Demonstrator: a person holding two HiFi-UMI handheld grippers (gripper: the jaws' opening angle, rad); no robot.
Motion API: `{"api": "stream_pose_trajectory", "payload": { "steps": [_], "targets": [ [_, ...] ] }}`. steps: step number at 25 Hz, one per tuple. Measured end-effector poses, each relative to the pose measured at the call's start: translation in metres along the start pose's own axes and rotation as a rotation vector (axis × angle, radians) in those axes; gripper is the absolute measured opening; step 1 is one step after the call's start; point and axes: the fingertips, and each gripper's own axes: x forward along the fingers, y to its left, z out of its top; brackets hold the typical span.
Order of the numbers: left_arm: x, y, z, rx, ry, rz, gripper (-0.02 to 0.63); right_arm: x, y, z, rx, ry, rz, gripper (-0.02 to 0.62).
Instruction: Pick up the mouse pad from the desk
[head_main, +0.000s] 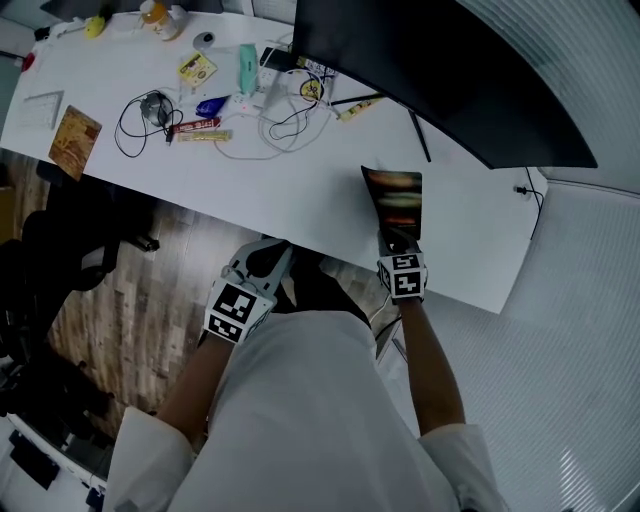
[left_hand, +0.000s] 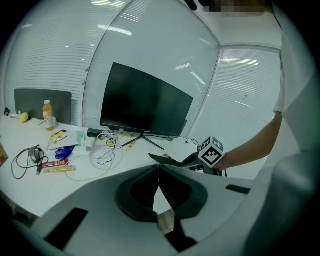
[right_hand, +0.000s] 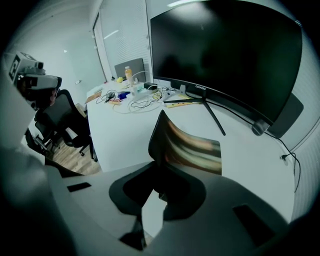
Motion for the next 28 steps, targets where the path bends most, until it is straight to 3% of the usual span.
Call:
{"api": "stream_pose_trajectory", "payload": {
  "steps": [21,28],
  "targets": [
    [-0.002,0.000,0.048,0.120,-0.061,-0.028,0.018,-0.102,-0.039,0.054,0.214,-0.285,-0.096,0.054],
    [-0.003,0.001,0.074,0.075,-0.115,-0.062,0.018,-0.141,-0.043,0.075,0.278,-0.406,-0.093,0.055]
  ]
}}
